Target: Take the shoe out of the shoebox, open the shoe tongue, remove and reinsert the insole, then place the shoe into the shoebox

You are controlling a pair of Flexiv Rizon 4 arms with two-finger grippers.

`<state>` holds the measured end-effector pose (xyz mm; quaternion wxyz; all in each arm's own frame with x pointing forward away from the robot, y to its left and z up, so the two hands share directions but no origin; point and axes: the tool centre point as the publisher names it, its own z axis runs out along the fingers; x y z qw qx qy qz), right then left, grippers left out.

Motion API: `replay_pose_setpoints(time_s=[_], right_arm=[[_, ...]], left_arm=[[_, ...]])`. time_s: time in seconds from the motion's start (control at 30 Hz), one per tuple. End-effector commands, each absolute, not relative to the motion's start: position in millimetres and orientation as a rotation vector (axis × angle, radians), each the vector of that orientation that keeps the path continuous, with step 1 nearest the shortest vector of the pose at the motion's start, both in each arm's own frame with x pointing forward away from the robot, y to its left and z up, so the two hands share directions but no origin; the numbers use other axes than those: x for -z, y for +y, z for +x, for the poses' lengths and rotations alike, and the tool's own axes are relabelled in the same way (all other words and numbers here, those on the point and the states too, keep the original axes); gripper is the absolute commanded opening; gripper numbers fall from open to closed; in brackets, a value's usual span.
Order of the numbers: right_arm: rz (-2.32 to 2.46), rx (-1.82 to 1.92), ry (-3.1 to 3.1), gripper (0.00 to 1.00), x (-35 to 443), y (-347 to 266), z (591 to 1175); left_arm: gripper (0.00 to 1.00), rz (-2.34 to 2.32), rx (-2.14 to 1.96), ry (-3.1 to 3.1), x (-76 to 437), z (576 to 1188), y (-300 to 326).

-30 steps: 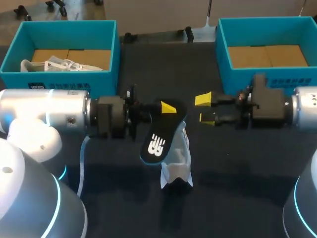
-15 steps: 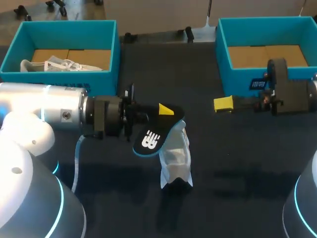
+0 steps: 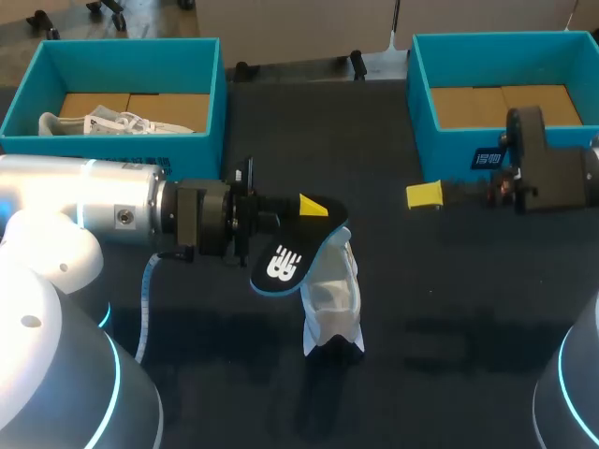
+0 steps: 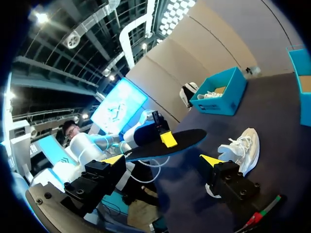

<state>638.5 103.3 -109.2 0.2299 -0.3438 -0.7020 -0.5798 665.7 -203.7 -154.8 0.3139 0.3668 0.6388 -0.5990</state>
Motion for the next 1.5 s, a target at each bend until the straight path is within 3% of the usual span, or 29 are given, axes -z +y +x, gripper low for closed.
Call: replay_pose_setpoints(time_s=[0.03, 0.3, 0.9, 1.2, 1.5], right_arm=[[-0.716, 1.581, -2.132, 1.00, 110, 96, 645], [-0.671, 1.401, -2.265, 1.00, 123, 96, 662], [-0.671, 1.401, -2.265, 1.00, 123, 96, 662], [-0.413, 1.448, -2.699, 1.00, 137, 82, 667], [-0.387, 1.439, -2.727, 1.00, 140, 82, 669]], left_arm=[[0.00, 0.968, 1.577, 1.687, 155, 665, -204], [0.00, 0.968, 1.577, 1.687, 155, 665, -204], [0.00, 0.968, 1.577, 1.687, 155, 665, -204], [0.00, 0.923, 1.653, 1.771, 157, 654, -192], [0.00, 0.833, 1.739, 1.875, 162, 652, -179]])
